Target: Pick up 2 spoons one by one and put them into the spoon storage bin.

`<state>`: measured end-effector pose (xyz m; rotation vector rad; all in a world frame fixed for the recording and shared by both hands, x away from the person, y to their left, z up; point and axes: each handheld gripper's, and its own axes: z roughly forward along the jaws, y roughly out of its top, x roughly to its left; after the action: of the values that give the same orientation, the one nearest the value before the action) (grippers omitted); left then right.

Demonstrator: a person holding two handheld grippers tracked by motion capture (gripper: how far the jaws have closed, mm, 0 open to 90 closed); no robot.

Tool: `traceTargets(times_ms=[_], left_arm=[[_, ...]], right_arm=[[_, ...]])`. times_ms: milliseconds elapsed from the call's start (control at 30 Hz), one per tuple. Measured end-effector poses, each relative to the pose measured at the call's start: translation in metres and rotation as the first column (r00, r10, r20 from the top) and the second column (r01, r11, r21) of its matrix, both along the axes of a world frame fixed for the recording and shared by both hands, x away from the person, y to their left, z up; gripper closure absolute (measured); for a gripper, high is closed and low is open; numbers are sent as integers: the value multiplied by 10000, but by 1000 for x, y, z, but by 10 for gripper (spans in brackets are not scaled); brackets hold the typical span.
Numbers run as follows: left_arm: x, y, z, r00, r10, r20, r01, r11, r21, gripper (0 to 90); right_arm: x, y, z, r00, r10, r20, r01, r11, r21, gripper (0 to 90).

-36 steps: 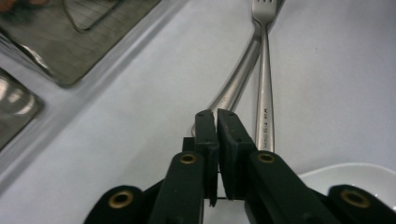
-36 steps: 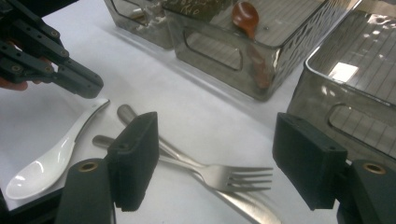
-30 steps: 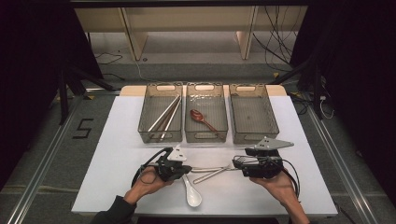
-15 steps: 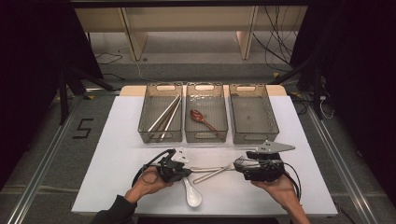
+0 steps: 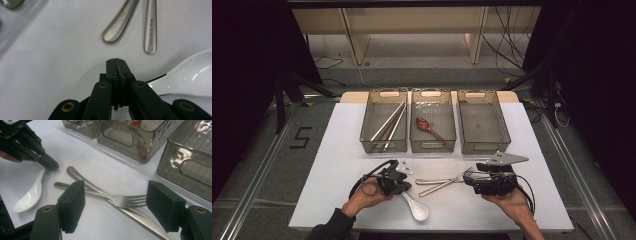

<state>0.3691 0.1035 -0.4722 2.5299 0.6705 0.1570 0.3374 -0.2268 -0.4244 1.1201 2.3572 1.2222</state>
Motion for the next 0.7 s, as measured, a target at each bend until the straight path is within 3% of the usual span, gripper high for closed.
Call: traceTargets(times_ms=[333, 700], left_arm=[[-20, 21, 4, 9986, 149, -516, -120, 9983, 565, 888], [-35, 27, 5, 9943, 205, -1043, -133, 9975, 694, 887]], right_arm=[[-1, -2, -1, 10000, -53, -57, 53, 10000, 0, 325], [-4, -2, -2, 10000, -28, -61, 28, 10000, 5, 325]])
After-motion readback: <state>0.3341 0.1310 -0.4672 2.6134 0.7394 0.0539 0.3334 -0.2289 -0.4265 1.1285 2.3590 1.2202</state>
